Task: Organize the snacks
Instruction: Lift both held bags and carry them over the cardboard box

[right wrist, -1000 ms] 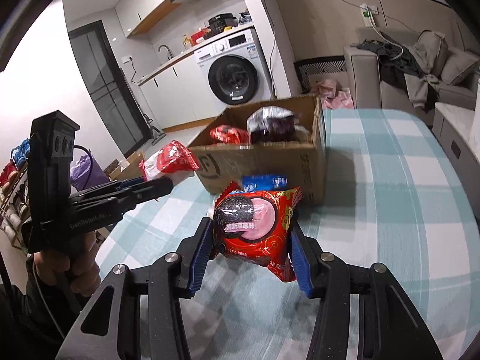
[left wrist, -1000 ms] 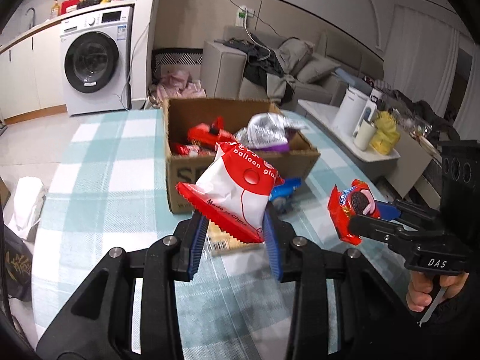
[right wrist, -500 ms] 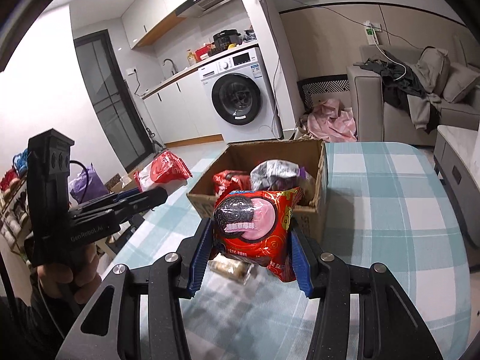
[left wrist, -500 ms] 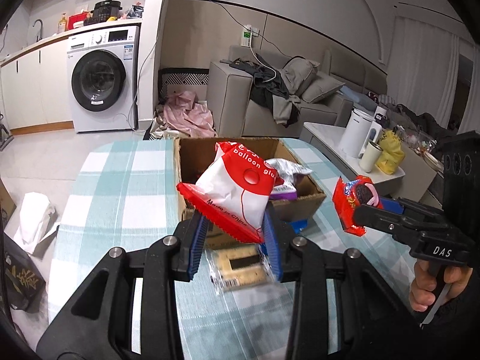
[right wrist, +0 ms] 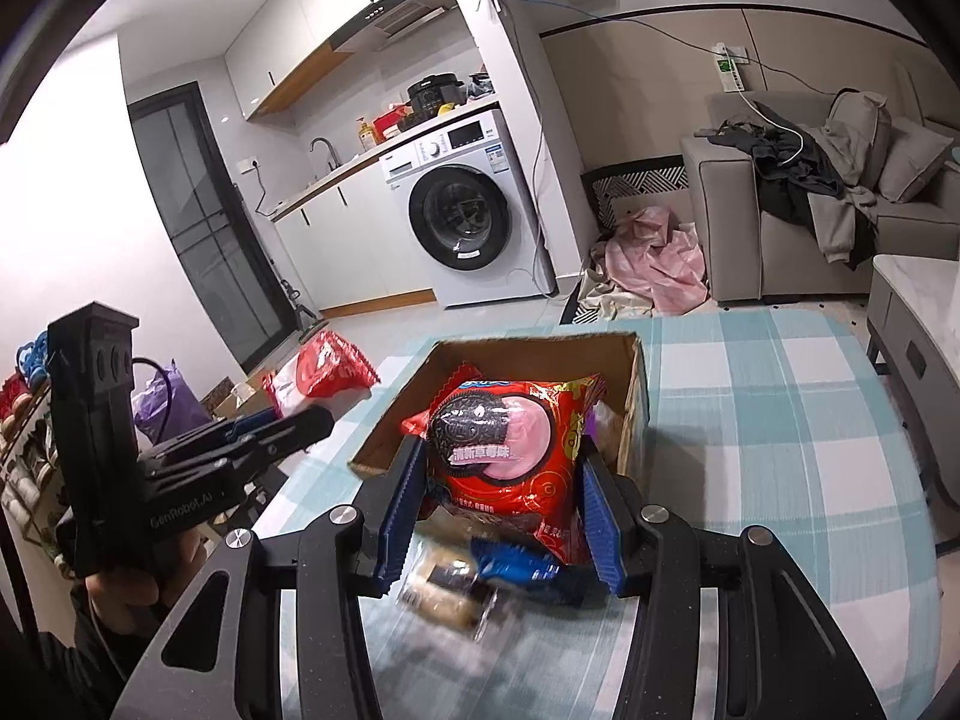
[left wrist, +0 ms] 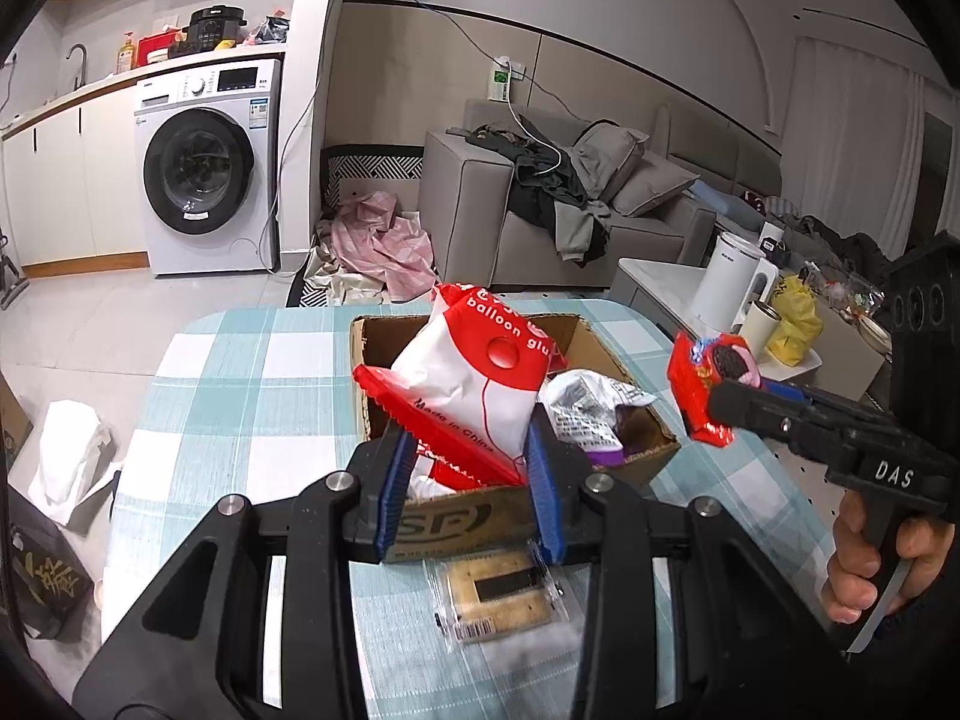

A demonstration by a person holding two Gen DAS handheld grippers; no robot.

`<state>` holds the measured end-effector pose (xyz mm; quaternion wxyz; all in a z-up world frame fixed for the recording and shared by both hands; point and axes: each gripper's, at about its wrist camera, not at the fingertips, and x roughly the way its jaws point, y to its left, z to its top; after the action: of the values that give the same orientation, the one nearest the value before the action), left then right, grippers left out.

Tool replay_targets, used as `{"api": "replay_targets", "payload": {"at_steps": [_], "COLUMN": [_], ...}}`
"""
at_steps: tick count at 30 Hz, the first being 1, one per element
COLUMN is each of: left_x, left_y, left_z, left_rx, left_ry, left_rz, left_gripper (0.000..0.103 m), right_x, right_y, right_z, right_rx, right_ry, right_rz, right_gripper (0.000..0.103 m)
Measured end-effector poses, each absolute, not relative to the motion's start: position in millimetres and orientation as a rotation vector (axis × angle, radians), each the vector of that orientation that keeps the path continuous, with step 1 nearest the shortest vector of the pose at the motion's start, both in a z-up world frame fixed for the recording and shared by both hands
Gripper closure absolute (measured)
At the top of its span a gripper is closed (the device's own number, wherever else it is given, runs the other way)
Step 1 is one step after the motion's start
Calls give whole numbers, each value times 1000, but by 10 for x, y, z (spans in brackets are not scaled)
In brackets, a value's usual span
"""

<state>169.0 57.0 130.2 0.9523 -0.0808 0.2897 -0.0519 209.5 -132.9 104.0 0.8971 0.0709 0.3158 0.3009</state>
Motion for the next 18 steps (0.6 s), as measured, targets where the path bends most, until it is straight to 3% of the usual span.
{"api": "replay_targets", "payload": {"at_steps": [18], "left_x": [2337], "left_y": [551], "left_z": [1074], "left_rx": [-151], "left_ry": [629], "left_rz": [-91], "left_gripper": [70], "right_x": [2680], "right_y": [-1083], "right_z": [1017], "right_rx": [180], "right_ry": [657], "right_rz": [615], "right_gripper": [53]}}
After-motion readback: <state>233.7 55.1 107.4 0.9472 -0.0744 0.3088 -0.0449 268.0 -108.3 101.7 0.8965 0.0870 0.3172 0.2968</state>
